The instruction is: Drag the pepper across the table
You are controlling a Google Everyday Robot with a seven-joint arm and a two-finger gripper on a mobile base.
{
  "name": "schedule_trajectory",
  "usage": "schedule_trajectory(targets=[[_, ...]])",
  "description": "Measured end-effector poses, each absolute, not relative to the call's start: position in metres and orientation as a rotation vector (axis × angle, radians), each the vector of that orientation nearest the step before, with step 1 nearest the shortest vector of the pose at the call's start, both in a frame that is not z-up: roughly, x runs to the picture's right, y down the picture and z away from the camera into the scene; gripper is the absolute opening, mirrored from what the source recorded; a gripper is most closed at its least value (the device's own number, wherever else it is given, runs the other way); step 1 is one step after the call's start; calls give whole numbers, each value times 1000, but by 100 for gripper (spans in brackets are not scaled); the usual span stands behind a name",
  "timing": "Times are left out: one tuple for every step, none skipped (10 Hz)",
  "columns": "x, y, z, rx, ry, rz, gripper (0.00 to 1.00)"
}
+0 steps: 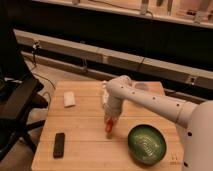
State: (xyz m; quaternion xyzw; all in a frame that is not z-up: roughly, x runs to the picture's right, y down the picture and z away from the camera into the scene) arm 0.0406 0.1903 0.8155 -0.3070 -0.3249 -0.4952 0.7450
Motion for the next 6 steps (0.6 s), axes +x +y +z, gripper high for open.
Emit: schedule_trajectory(targets=[[43,188,816,-670,-713,-1075,0],[46,187,817,-669,-714,-1068,0],[46,185,818,-668,-716,-1063,0],[49,183,819,-665,-718,-1055,0],[53,181,821,-662,-720,-1045,0],[57,179,822,-661,-721,-1035,0]])
